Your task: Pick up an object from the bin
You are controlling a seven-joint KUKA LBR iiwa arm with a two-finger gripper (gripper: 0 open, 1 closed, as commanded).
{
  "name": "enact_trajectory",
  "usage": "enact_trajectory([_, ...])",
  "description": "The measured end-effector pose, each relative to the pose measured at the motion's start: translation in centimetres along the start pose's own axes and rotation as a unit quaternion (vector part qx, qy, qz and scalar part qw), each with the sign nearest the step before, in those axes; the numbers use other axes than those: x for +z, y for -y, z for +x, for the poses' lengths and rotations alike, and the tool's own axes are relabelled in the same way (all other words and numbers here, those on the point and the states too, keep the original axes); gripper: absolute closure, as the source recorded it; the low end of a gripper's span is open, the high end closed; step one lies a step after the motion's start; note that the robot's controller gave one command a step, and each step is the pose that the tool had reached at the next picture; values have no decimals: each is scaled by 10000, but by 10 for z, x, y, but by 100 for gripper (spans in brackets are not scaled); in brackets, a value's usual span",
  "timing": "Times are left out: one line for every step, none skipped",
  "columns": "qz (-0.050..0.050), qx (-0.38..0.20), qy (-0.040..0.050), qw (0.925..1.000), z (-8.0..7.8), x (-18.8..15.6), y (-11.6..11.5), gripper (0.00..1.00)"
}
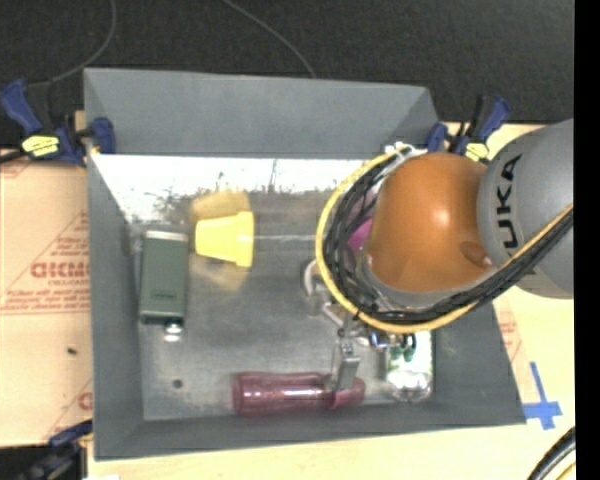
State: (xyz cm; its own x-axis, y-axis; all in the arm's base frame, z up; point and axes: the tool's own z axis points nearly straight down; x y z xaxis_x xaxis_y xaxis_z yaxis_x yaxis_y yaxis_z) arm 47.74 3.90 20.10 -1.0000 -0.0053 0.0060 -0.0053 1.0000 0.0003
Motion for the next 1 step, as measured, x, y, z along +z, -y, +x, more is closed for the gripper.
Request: enact_trajectory([-3,13,42,10000,-2,-4,0,0])
